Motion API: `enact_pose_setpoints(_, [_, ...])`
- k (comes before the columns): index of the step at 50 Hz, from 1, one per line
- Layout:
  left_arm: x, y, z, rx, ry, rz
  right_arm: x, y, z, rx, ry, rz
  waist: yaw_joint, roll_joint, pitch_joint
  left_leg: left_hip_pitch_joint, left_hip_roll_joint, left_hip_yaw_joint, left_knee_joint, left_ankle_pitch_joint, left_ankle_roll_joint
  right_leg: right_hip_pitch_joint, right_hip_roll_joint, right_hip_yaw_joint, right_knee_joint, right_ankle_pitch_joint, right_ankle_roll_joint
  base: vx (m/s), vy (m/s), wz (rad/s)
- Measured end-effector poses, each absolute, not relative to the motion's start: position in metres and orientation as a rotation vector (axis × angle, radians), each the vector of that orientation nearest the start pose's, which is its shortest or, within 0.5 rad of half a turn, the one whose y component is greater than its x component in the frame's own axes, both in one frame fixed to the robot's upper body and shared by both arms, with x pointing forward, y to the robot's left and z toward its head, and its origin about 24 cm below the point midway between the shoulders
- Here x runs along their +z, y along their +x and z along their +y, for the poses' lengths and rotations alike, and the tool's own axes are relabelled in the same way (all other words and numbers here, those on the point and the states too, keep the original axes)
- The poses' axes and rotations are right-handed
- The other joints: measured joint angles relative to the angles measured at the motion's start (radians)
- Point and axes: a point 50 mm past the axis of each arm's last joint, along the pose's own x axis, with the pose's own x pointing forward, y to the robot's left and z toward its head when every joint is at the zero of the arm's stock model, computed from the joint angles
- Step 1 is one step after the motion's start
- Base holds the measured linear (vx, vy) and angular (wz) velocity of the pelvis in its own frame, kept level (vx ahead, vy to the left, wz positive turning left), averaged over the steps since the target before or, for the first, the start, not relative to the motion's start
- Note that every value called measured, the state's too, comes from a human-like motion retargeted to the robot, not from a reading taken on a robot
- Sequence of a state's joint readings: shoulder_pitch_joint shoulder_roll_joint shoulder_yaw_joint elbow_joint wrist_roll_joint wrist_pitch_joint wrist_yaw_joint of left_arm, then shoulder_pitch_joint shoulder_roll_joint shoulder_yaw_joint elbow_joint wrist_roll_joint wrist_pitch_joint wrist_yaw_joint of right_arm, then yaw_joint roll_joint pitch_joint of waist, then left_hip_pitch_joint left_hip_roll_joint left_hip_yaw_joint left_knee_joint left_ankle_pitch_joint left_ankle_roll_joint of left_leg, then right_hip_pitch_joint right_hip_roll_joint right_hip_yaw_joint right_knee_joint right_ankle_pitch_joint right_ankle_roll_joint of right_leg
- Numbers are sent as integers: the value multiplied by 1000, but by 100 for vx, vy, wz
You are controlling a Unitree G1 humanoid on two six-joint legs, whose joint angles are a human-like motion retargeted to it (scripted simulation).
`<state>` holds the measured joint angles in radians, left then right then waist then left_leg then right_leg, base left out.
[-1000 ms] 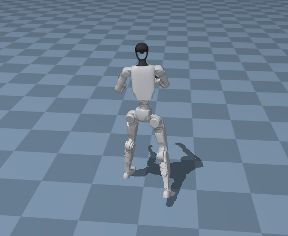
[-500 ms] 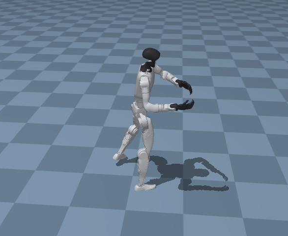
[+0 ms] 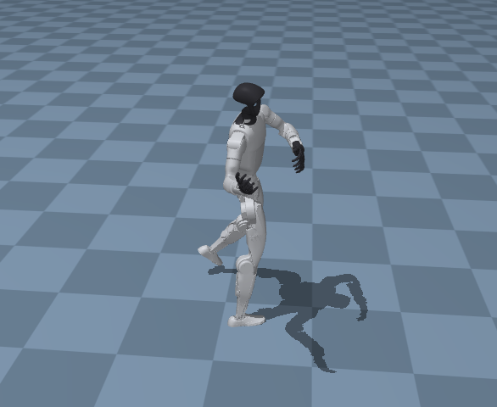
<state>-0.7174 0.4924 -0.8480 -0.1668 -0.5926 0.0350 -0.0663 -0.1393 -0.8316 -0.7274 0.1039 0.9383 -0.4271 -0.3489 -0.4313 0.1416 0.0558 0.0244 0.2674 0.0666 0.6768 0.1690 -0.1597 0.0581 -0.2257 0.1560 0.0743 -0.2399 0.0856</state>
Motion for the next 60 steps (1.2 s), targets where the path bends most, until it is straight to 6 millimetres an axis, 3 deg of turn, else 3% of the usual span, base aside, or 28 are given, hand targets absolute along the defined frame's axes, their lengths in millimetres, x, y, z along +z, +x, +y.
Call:
enact_pose_setpoints(5, [126,260,49,-987,73,-96,264,140,-428,-945,233,-1088,70,-44,-34,18,89,203,-45,-181,70,31,-8,-149,7,-17,24,-7,12,147])
enact_pose_setpoints(10, [114,257,80,-943,41,-16,264,117,-435,-1056,181,-1125,160,-124,-94,40,149,468,-175,-352,124,56,-20,-374,38,-14,49,-8,22,234])
enact_pose_setpoints(12, [110,254,90,-927,14,5,268,107,-436,-1132,119,-1137,204,-169,-116,32,144,493,-253,-384,124,69,-25,-474,65,1,56,-5,31,277])
enact_pose_setpoints(18, [98,253,106,-891,0,64,303,96,-422,-1193,20,-1276,399,-329,-127,-72,103,229,-409,-391,120,104,-39,-690,228,112,48,3,36,283])
enact_pose_setpoints(22, [97,260,96,-914,94,32,338,105,-429,-1322,-118,-1243,596,-441,-69,-120,51,21,-479,-367,83,74,-56,-621,393,227,52,12,35,253])
enact_pose_setpoints(25, [100,271,83,-938,172,-17,370,117,-444,-1420,-320,-1089,765,-503,17,-131,0,-96,-541,-339,52,39,-36,-435,469,313,90,14,27,226])
enact_pose_setpoints(28, [102,285,71,-945,227,-67,385,142,-471,-1279,-511,-716,926,-517,138,-124,-43,-199,-596,-306,37,55,43,-186,458,395,140,13,18,208])
enact_pose_setpoints(30, [102,295,66,-940,235,-65,373,156,-491,-1058,-586,-353,1009,-513,177,-172,-3,-281,-613,-287,37,4,169,-52,491,467,176,11,-6,189])
enact_pose_setpoints(33, [88,304,84,-875,285,-9,352,194,-489,-846,-705,-31,1075,-491,247,-163,-54,-388,-630,-267,40,116,246,184,377,535,176,20,7,211])
enact_pose_setpoints(34, [86,308,96,-816,290,-8,353,215,-480,-840,-743,-17,1077,-470,272,-144,-75,-421,-635,-265,41,167,260,246,343,553,176,22,11,216])
enact_pose_setpoints(35, [86,314,113,-739,289,-13,369,241,-462,-847,-803,-49,1066,-446,301,-120,-88,-456,-642,-264,42,216,280,291,326,569,176,23,-5,205])
enact_pose_setpoints(38, [89,320,142,-594,234,-21,373,274,-433,-827,-845,-173,1091,-405,328,-111,-113,-537,-663,-267,35,269,323,369,295,601,176,25,-10,163])
enact_pose_setpoints(42, [95,320,193,-442,161,-17,351,320,-389,-559,-944,-109,1110,-386,332,-98,-141,-582,-709,-266,15,290,326,378,288,607,176,22,-6,84])
enact_pose_setpoints(45, [100,314,231,-339,191,-16,330,340,-368,-397,-1029,-25,1120,-375,310,-96,-143,-583,-732,-262,-4,274,321,341,298,614,176,13,-1,18])
enact_pose_setpoints(50, [109,294,284,-181,247,-11,313,350,-343,-292,-1138,-64,1099,-340,266,-96,-154,-559,-729,-255,-10,238,309,311,341,648,176,0,13,-23])
enact_pose_setpoints(53, [105,275,304,-86,224,-9,306,348,-327,-213,-1209,-115,1064,-314,230,-108,-188,-521,-713,-243,7,200,266,339,381,580,176,-14,39,-72])
enact_pose_setpoints(55, [100,263,310,-21,201,-15,303,344,-315,-155,-1242,-171,1052,-310,205,-128,-234,-465,-706,-230,23,133,194,339,436,441,162,-18,43,-121])
enact_pose_setpoints(58, [108,255,314,55,243,-54,304,333,-293,-80,-1239,-306,1008,-292,187,-130,-228,-407,-697,-242,-1,58,120,159,457,177,56,-12,8,-111])
enact_pose_setpoints(60, [118,255,315,78,299,-86,306,325,-279,-36,-1238,-392,980,-286,181,-129,-226,-360,-694,-248,-17,24,67,25,414,38,24,-14,-2,-124])
